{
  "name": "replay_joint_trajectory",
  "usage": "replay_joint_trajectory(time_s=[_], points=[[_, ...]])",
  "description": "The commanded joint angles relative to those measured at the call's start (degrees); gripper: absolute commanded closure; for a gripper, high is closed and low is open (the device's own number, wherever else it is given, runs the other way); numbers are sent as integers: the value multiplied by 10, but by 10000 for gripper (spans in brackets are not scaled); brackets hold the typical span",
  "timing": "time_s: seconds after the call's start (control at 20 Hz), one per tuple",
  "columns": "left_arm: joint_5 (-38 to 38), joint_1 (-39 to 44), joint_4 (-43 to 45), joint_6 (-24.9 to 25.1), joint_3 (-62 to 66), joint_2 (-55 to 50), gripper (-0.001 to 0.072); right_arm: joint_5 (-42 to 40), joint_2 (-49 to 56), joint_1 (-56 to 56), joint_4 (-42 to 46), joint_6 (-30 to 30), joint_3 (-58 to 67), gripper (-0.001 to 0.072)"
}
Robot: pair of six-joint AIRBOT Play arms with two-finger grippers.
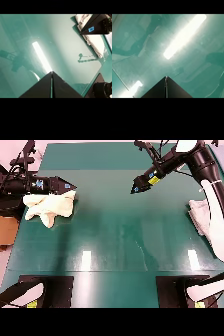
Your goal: Fold the shirts.
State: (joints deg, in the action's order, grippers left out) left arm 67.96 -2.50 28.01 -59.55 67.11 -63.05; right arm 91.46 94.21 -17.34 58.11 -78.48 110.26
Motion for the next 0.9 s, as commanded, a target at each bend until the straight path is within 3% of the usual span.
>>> replay_joint_trajectory(time_s=[0.0,0.75,0.85], points=[[0,0,1,0,-1,-1,678,0,1,0,0,0,0,691],[-37,0,-49,-1,-1,0,678,0,6,0,0,0,0,691],[-28,0,-59,-15,-1,0,678,-31,7,0,0,0,0,691]])
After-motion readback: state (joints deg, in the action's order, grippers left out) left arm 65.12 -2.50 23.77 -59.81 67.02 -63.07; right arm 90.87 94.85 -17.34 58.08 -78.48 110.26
